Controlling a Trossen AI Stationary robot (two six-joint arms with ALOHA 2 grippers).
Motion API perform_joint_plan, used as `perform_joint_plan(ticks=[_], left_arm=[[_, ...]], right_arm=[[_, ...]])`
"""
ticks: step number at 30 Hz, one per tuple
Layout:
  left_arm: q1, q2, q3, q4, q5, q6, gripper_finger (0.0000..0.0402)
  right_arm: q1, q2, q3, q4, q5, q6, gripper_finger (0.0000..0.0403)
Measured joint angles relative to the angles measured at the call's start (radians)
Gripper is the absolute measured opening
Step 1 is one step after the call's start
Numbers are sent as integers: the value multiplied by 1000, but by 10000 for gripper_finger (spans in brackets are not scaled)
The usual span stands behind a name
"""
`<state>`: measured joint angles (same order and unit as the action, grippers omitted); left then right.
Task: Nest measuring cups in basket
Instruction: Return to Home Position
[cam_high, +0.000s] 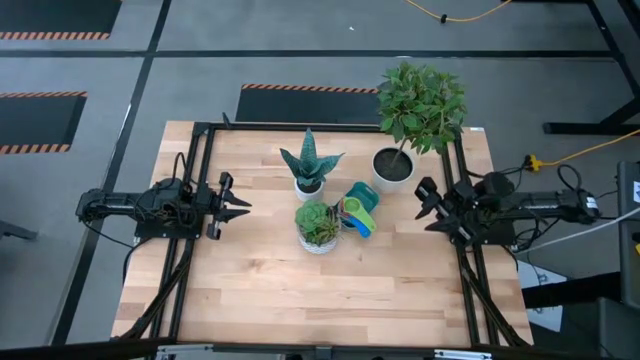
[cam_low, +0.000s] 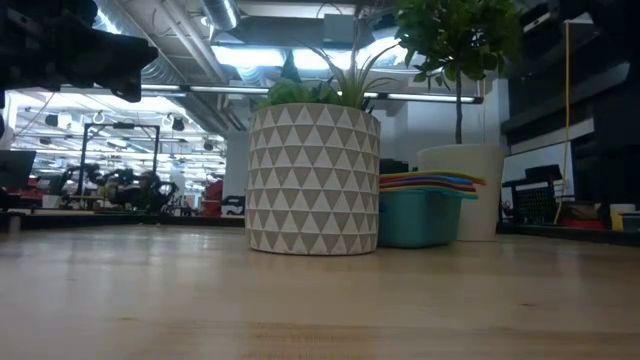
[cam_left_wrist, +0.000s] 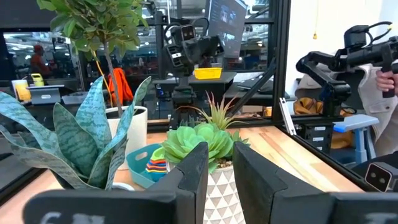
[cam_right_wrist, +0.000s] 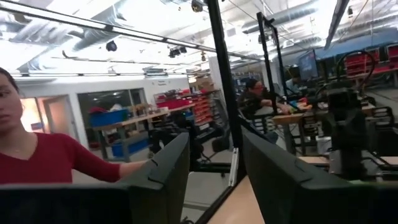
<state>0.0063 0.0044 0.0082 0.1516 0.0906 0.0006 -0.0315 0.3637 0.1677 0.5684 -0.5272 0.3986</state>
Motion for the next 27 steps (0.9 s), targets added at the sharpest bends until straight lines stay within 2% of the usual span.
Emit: perform_joint_plan(ticks=[7, 12, 15, 20, 27], left_arm=[[0, 0, 0, -1, 0, 0, 69], [0, 0, 0, -1, 0, 1, 69], [0, 0, 0, -2, 0, 1, 69], [0, 0, 0, -2, 0, 3, 69], [0, 0, 0, -2, 0, 8, 69]], right_arm=[[32, -14, 0, -15, 36, -74, 156], [14, -97, 1, -64, -4, -89, 156], [-6, -179, 17, -188, 13, -96, 156], [-18, -298, 58, -422, 99, -141, 156], [-18, -363, 60, -546, 173, -245, 156]])
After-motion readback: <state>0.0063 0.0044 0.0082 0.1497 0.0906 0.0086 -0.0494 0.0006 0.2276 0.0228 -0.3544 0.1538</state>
